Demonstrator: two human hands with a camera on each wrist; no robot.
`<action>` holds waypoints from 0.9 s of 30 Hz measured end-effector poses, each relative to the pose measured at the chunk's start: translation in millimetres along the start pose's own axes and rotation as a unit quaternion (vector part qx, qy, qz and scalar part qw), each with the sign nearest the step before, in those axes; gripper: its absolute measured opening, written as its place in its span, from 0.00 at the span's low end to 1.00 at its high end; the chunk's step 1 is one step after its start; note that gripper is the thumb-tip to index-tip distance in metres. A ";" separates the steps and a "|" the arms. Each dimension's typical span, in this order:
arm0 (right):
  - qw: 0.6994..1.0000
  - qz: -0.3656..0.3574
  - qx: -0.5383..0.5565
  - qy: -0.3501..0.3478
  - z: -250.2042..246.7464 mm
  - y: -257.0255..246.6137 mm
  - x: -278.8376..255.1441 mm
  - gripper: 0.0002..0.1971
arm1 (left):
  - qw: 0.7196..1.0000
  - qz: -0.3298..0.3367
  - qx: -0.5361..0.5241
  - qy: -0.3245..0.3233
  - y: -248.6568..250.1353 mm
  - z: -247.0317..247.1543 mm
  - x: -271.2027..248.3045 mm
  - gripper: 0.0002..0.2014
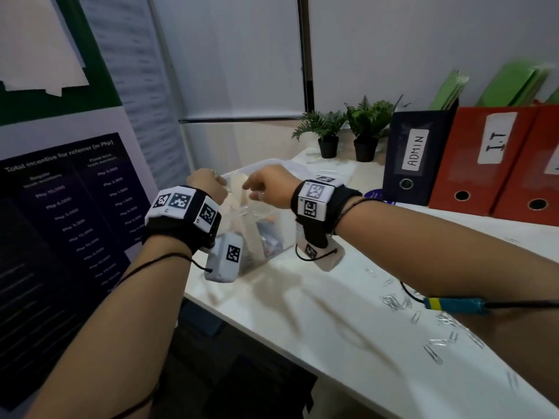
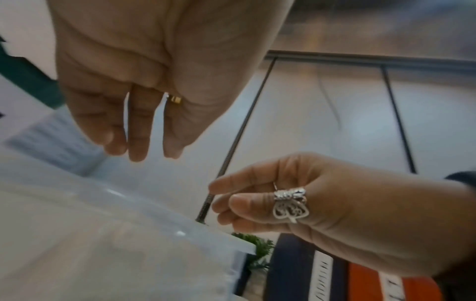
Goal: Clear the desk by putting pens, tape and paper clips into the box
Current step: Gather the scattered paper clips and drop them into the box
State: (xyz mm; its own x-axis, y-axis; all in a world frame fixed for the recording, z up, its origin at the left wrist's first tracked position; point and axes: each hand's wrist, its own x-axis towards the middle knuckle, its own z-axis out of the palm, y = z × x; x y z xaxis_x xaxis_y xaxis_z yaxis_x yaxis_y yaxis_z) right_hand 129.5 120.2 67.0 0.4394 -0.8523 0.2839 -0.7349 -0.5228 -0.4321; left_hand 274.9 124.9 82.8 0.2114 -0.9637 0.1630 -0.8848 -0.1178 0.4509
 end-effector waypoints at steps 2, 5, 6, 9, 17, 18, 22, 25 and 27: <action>0.999 0.018 -0.021 0.027 -14.0 17.4 -25.8 0.17 | 0.998 0.046 -0.017 0.046 14.1 9.1 -15.7 0.14; 0.996 0.063 -0.064 0.024 -33.3 49.4 -74.4 0.17 | 0.990 0.128 -0.037 0.044 43.5 29.0 -50.6 0.14; 0.993 0.084 -0.077 0.013 -38.7 62.8 -93.6 0.18 | 0.986 0.161 -0.030 0.028 54.0 38.5 -62.9 0.15; 0.975 0.181 -0.126 -0.038 -58.0 111.8 -162.0 0.17 | 0.960 0.270 0.015 -0.073 87.4 74.3 -101.0 0.18; 0.858 0.435 -0.243 -0.125 -94.4 204.5 -312.3 0.18 | 0.837 0.405 0.148 -0.337 132.3 172.9 -175.6 0.39; 0.845 0.445 -0.261 -0.139 -94.9 212.1 -320.9 0.19 | 0.830 0.401 0.175 -0.345 133.8 181.0 -176.5 0.43; 0.786 0.488 -0.300 -0.232 -85.7 228.4 -329.9 0.22 | 0.828 0.352 0.275 -0.341 142.1 193.3 -179.4 0.48; 0.775 0.459 -0.325 -0.287 -73.2 220.1 -324.5 0.24 | 0.831 0.333 0.304 -0.327 130.6 206.5 -184.8 0.55; 0.787 0.451 -0.324 -0.267 -66.9 216.6 -317.4 0.19 | 0.855 0.316 0.292 -0.289 115.8 223.2 -184.6 0.59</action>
State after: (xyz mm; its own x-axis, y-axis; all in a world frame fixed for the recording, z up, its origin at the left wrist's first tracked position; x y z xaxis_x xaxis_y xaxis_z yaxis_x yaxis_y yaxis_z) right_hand -203.7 278.8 -59.3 -0.3857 -0.8478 -0.3639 -0.9054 0.2719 0.3261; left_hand 40.6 235.8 -91.0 -0.4776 -0.8164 -0.3248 -0.8384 0.5340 -0.1095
